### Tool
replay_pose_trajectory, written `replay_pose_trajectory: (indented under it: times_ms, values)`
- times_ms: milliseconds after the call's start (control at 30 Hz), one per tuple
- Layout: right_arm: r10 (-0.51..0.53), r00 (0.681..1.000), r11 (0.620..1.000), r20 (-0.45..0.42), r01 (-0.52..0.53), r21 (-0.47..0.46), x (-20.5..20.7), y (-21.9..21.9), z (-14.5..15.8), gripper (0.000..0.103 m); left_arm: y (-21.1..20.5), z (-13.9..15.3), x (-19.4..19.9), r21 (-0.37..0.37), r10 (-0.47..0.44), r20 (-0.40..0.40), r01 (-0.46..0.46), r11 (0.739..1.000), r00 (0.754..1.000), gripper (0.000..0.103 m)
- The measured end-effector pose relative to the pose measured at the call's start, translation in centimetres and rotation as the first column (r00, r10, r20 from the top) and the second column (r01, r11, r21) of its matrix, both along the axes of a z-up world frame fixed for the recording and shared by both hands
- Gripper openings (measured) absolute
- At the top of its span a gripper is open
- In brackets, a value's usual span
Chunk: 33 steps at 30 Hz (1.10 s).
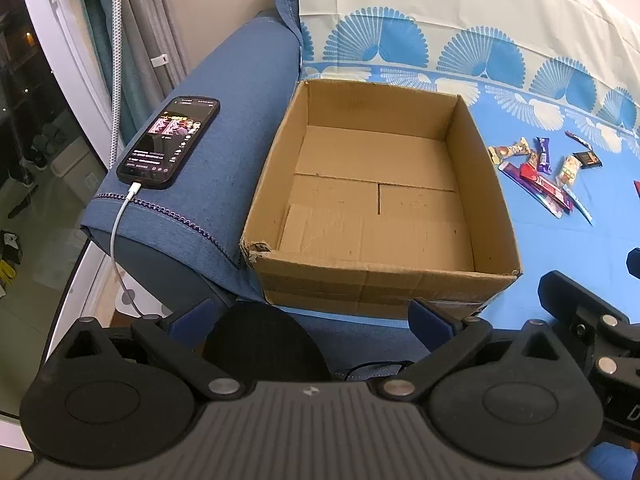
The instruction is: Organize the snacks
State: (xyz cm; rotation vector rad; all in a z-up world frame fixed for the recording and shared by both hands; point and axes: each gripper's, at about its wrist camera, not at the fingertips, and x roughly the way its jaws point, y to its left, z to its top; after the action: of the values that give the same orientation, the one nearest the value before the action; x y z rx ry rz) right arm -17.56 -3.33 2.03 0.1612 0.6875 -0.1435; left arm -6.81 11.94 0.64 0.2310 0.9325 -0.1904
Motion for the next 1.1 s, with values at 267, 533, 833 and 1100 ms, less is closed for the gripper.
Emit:
replay_pose_trajectory:
  times_ms: [267,533,833,1100]
  values:
    - [-0.002,1.0,1.0,0.0,0.002,0.003,0.1,0.1,0.0,0.103,-0.2,0.1,-0.1,0.003,-0.004,-0.001,0.004,1.0,1.0,0.103]
    - [-0.003,1.0,1.0,-0.002,0.003,0.011,0.0,0.1,0.0,0.103,-0.3,0.0,0.0,0.008,-0.003,-0.004,0.003,1.0,1.0,0.103]
    - [0.006,1.0,0.999,-0.007,-0.006,0.039,0.2,-0.5,-0.5,0.103,-0.7,-0.3,0.2,0.03,0.0,-0.015,0.0,1.0,1.0,0.103]
    - [0.002,1.0,0.996,-0.006,-0.001,0.092,0.3,-1.7,-1.2,0.103,-1.8,-0.6,0.6,0.065,-0.005,-0.03,0.007,0.998,1.0,0.103]
